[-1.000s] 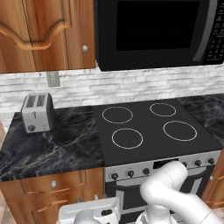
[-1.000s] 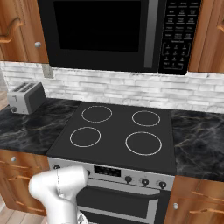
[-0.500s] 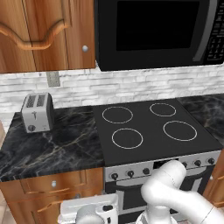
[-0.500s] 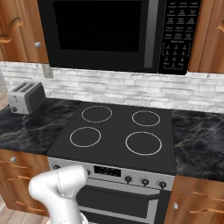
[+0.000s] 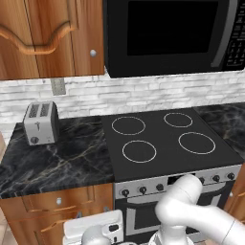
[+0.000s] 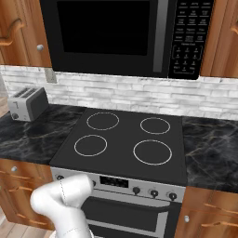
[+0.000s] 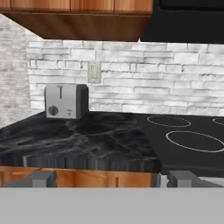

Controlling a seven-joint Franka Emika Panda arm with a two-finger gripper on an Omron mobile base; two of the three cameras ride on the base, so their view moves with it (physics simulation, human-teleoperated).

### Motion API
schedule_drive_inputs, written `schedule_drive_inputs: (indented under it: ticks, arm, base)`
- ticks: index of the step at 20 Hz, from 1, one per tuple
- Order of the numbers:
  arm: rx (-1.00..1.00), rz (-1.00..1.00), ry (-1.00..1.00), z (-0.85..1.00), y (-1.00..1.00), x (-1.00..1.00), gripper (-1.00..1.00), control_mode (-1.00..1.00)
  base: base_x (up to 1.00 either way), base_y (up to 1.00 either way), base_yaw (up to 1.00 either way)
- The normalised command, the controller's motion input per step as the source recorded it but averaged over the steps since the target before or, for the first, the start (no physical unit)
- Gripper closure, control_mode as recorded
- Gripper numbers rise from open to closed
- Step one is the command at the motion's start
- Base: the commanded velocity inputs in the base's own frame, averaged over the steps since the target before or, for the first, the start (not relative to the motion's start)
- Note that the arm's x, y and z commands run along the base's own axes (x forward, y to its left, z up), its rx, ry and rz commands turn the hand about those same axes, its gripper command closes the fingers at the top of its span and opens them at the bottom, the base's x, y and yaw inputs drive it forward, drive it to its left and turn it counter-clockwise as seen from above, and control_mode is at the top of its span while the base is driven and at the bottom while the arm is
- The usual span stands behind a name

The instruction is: Take the pizza cutter from the drawer on the left and place it on the dining counter for cutting.

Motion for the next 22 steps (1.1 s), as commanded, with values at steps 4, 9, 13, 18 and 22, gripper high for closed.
schedule_drive_inputs:
  ticks: [4,9,13,18,22]
  arm:
    - [0.05,0.09,-0.03,-0.35,0.09,0.30,-1.00,-1.00]
    - [0.02,0.08,-0.04,-0.32,0.17,0.29,-1.00,-1.00]
    - [0.01,0.02,-0.09,-0.32,0.26,0.30,-1.00,-1.00]
    - [0.02,0.00,-0.07,-0.28,0.30,0.20,-1.00,-1.00]
    - [0.03,0.00,0.00,-0.19,0.42,0.01,-1.00,-1.00]
  base:
    - [0.00,0.00,0.00]
    - [0.00,0.00,0.00]
    - [0.00,0.00,0.00]
    - [0.00,0.00,0.00]
    - [0.00,0.00,0.00]
